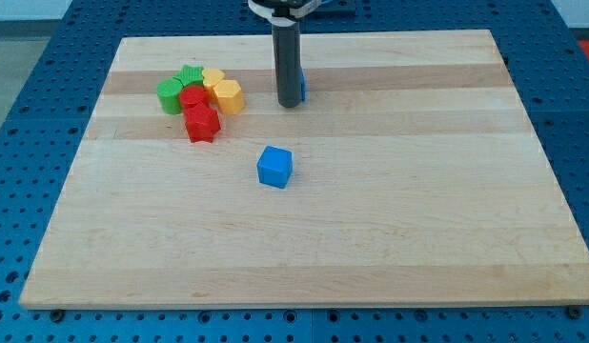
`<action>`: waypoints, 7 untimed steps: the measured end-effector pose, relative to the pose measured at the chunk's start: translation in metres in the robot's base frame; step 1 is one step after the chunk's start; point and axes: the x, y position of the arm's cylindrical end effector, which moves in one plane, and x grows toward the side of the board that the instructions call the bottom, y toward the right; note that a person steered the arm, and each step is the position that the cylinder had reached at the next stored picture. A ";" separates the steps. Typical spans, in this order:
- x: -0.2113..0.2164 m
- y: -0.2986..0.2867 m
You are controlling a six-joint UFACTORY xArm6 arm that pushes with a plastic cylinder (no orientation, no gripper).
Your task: Move the triangle above the heart
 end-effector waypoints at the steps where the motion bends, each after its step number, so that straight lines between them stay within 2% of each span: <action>1: 0.012 0.043; 2: -0.013 0.045; 4: -0.035 -0.048; 5: -0.037 -0.036; 7: -0.057 -0.056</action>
